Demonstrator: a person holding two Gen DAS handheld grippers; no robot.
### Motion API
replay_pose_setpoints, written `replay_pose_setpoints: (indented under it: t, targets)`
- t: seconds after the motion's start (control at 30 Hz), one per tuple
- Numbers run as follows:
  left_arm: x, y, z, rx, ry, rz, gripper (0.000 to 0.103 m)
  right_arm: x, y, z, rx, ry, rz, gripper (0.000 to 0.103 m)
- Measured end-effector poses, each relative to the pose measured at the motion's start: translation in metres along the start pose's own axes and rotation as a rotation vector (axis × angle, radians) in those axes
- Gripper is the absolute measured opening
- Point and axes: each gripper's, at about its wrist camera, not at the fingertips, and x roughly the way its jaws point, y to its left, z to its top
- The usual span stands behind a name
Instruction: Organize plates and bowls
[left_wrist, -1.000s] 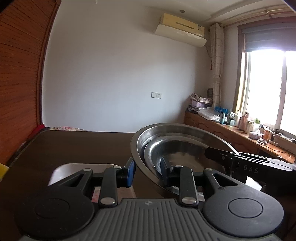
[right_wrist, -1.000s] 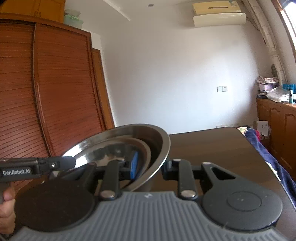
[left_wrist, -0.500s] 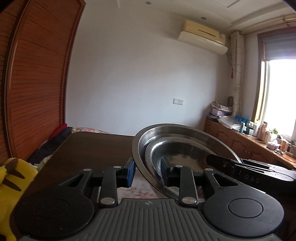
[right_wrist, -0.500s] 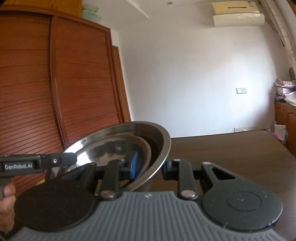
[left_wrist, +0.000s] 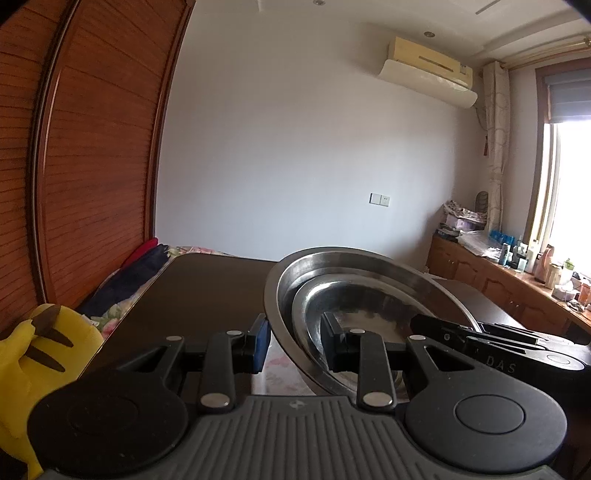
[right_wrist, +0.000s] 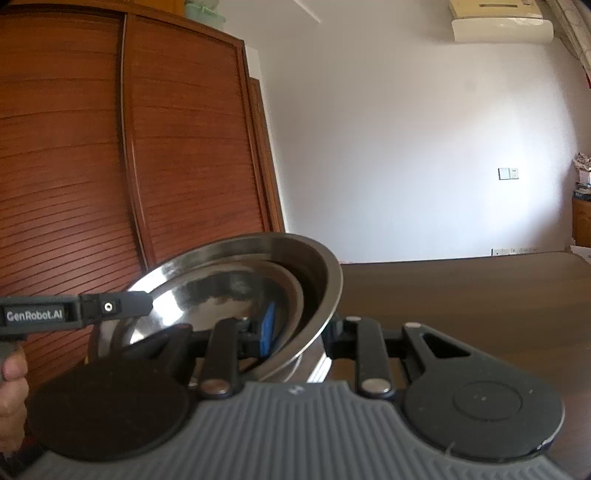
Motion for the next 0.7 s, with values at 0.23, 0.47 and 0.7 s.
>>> replay_pose_setpoints:
  t: [0.23,0.47,0.7]
  targets:
    - [0.004,0.005,-0.007,-0.015,0.021,0.015,0.049,0.008,0.005,-0.005,-0.008,0.023,0.006,0.028]
    - [0.008,0.006,-0.009,-0.017,0.040,0.021,0.049,0.011,0.007,-0.008,-0.003,0.042,0.005,0.028]
    - [0.011,0.005,-0.011,-0.022,0.051,0.027,0.049,0.017,0.009,-0.011,-0.006,0.063,0.003,0.028]
